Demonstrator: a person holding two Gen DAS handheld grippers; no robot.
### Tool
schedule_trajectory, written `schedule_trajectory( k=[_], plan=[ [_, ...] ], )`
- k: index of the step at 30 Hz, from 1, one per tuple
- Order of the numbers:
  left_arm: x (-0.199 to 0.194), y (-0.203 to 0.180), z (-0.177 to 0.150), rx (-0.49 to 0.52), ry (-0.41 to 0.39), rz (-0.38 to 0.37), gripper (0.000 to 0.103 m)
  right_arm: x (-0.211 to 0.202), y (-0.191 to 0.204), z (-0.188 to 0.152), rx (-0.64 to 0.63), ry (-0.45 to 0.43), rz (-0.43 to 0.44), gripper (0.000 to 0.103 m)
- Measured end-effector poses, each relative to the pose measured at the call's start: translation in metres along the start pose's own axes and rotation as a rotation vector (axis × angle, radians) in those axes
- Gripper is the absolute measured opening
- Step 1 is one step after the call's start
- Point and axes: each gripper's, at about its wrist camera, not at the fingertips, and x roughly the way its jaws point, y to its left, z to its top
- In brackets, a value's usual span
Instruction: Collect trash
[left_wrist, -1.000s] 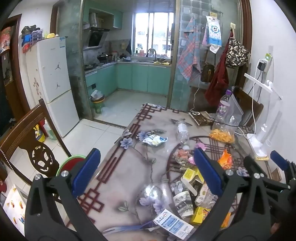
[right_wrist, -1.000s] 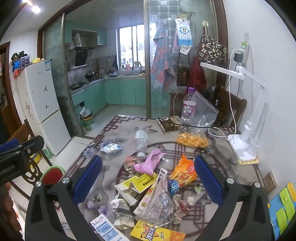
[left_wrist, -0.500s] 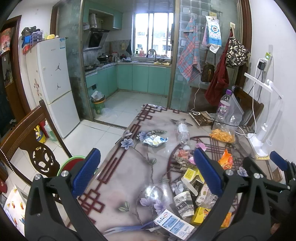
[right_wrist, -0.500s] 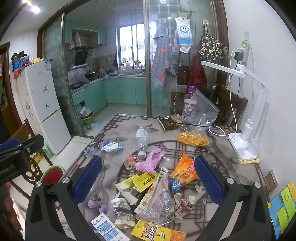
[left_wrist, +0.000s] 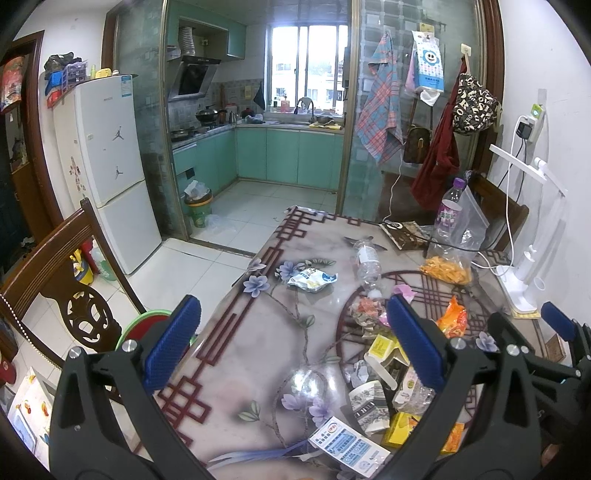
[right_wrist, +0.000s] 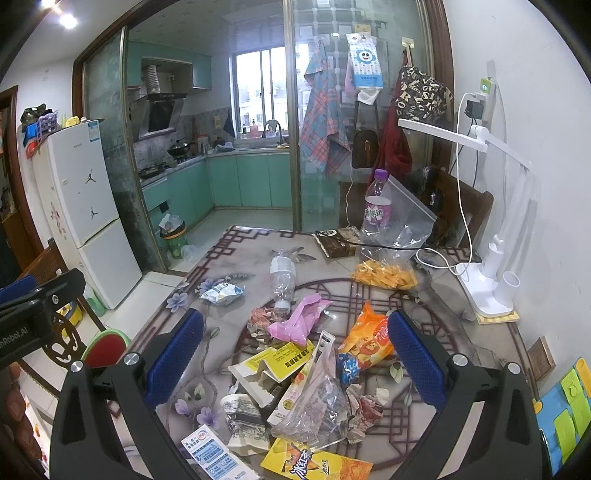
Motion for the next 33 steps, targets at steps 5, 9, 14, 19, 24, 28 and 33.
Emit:
schedule_trajectory(
  k=[5, 9, 14, 19, 24, 28, 33],
  plan=[
    [0.0, 0.0, -0.0001, 0.001, 0.001, 0.0, 0.099, 0.0001, -0.0001, 0.0, 0.001, 0.001, -0.001, 0.096],
    [0.0001, -0.0004, -0.0002, 0.002, 0.0, 0.001, 0.099, 0.0003, -0.0004, 0.0001, 0.002, 0.003, 0.0, 0.096],
    [0.0008, 0.0006, -0.001, 0.002, 0.001, 0.002, 0.099, 0.0007, -0.0002, -0.0014, 0.002, 0.003, -0.001, 0.096],
    [0.0021, 0.004, -0.0031, 0.002, 0.001, 0.004, 0.099, 0.0008, -0.0006, -0.001, 0.004, 0.004, -0.003, 0.096],
    [0.0022, 0.0028, -0.0025, 0.002, 0.002, 0.004, 0.099, 0.0011, -0.0008, -0.0015, 0.005, 0.004, -0.002, 0.096],
    [0.0024, 0.0028, -0.0025, 0.003, 0.002, 0.004, 0.099, 0.0011, -0.0008, -0.0021, 0.002, 0.006, -0.002, 0.096],
    [0.0029, 0.0051, -0.0037, 0.004, 0.003, 0.003, 0.099, 0.0014, -0.001, -0.0012, 0.005, 0.007, -0.002, 0.096]
  ],
)
